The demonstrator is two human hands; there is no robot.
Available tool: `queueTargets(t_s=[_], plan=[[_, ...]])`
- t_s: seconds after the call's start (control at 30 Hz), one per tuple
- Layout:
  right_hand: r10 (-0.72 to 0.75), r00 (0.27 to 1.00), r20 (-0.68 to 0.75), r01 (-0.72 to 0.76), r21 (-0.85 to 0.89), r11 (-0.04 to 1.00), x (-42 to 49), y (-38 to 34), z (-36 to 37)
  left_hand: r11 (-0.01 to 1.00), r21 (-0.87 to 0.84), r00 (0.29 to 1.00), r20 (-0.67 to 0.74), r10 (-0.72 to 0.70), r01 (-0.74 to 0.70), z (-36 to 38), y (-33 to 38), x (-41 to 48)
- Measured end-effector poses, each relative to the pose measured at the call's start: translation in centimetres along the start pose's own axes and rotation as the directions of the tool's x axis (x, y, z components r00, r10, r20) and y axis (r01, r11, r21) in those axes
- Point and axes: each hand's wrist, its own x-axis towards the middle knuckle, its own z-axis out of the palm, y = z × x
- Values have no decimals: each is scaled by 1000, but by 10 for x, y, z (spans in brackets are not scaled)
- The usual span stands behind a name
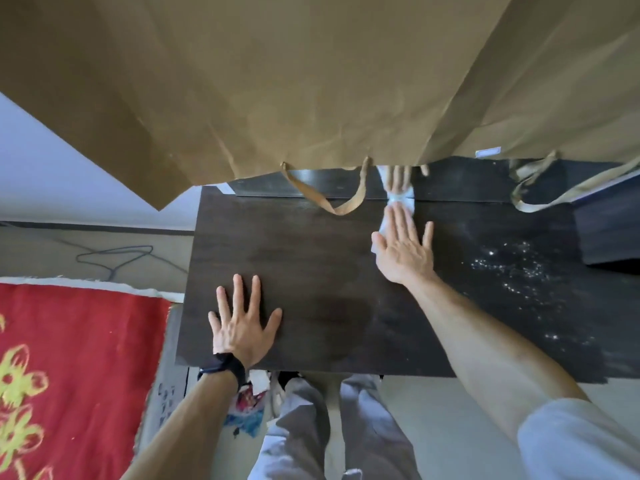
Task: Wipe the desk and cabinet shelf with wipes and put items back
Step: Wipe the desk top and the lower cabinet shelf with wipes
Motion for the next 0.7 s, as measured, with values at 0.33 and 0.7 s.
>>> queueTargets(t_s=[0.33,0.7], plan=[[164,986,-19,-164,27,986,-11,95,-17,991,-66,990,79,-115,120,11,103,10],[-345,939,6,345,-35,938,3,18,3,990,-22,989,52,-138,139,10,99,12]])
